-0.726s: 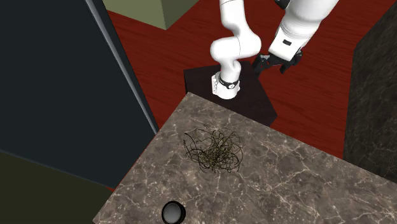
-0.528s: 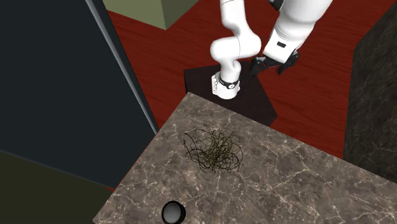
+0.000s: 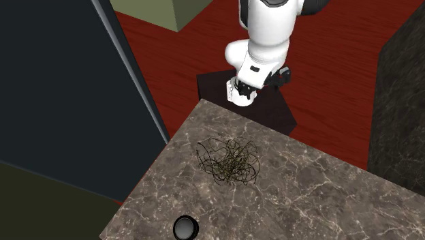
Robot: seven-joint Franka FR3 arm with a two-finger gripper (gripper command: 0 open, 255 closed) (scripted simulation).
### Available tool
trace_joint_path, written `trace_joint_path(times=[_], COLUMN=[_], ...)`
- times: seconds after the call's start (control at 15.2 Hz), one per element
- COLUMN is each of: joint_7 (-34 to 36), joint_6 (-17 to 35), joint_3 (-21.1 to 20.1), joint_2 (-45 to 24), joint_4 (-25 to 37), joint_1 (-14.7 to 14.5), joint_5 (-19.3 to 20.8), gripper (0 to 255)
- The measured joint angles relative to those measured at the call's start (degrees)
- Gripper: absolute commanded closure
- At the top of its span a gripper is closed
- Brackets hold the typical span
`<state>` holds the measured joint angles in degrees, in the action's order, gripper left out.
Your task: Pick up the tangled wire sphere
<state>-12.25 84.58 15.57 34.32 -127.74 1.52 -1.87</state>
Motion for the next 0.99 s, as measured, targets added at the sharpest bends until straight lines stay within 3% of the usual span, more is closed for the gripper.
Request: trace_joint_path(times=[0.46,0.79,0.99], joint_7=[-13.9,-25.2,-32.9], joint_6=[0.1,-2.2,-5.7], joint_3=[12.5,20.7,24.9], joint_2=[-13.2,-26.5,-36.4], joint_4=[9.6,18.9,26.1], joint_1=[0.1,0.6,2.8], joint_5=[-3.9,-10.9,-16.7], gripper=[0,0,0])
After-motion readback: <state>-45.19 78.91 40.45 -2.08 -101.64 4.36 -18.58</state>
